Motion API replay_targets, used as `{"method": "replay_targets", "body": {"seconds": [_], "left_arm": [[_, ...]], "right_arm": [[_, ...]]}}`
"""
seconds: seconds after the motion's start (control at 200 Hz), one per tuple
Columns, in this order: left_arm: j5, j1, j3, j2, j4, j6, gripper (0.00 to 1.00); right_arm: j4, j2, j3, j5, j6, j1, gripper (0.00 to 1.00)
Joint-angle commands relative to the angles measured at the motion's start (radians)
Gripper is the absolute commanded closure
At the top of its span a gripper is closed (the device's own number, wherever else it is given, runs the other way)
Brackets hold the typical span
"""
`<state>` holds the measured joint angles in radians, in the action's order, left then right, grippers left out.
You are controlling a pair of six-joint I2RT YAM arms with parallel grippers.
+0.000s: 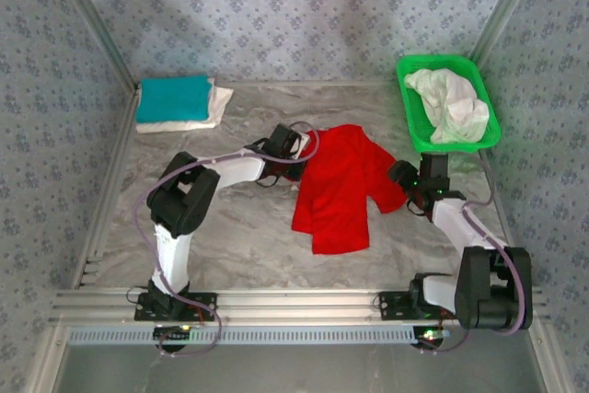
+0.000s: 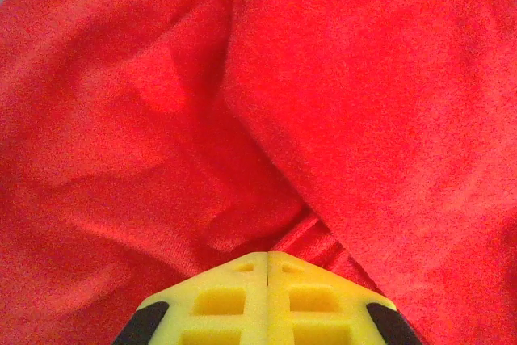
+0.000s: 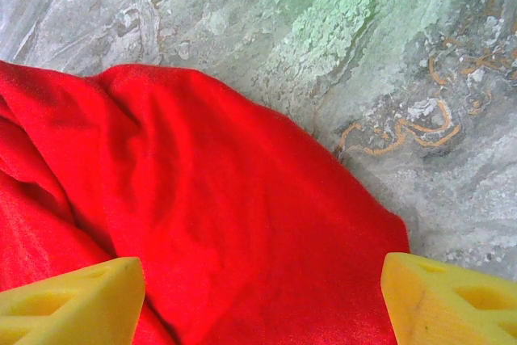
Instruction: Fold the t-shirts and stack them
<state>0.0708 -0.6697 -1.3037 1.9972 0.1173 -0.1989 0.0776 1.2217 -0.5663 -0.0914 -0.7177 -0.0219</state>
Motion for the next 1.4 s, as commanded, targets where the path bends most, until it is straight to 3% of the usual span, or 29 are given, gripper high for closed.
{"method": "replay_targets", "body": {"seconds": [0.0,0.295,0.47,0.515,0.645,0.69,0.784,0.944,1.199,1.399], "left_arm": [[-0.074,-0.002,0.010,-0.139,0.004,0.032,1.00],[-0.152,-0.001,0.069,-0.307,-0.049,0.061,1.00],[-0.226,0.005,0.146,-0.415,-0.113,0.046,1.00],[-0.237,0.006,0.168,-0.445,-0.134,0.049,1.00],[-0.279,0.012,0.187,-0.506,-0.119,0.078,1.00],[-0.305,0.014,0.197,-0.527,-0.111,0.084,1.00],[-0.354,0.027,0.234,-0.592,-0.104,0.101,1.00],[-0.426,0.086,0.307,-0.760,-0.100,0.136,1.00],[-0.393,0.167,0.302,-1.040,-0.067,0.287,1.00],[-0.434,0.177,0.332,-1.210,-0.113,0.440,1.00]], "right_arm": [[-0.013,0.029,0.012,-0.024,0.000,-0.003,0.21],[-0.050,0.153,-0.012,-0.082,-0.017,0.003,0.26],[-0.078,0.229,-0.041,-0.102,0.003,0.025,0.35],[-0.080,0.254,-0.051,-0.113,0.013,0.029,0.41],[-0.119,0.310,-0.074,-0.148,0.023,0.039,0.86],[-0.113,0.310,-0.086,-0.151,0.026,0.046,0.93],[-0.055,0.265,-0.130,-0.116,0.063,0.077,1.00],[0.092,0.159,-0.284,-0.116,0.134,0.087,1.00],[0.293,0.027,-0.646,-0.115,0.255,0.064,1.00],[0.265,-0.111,-0.792,-0.148,0.317,0.030,1.00]]}}
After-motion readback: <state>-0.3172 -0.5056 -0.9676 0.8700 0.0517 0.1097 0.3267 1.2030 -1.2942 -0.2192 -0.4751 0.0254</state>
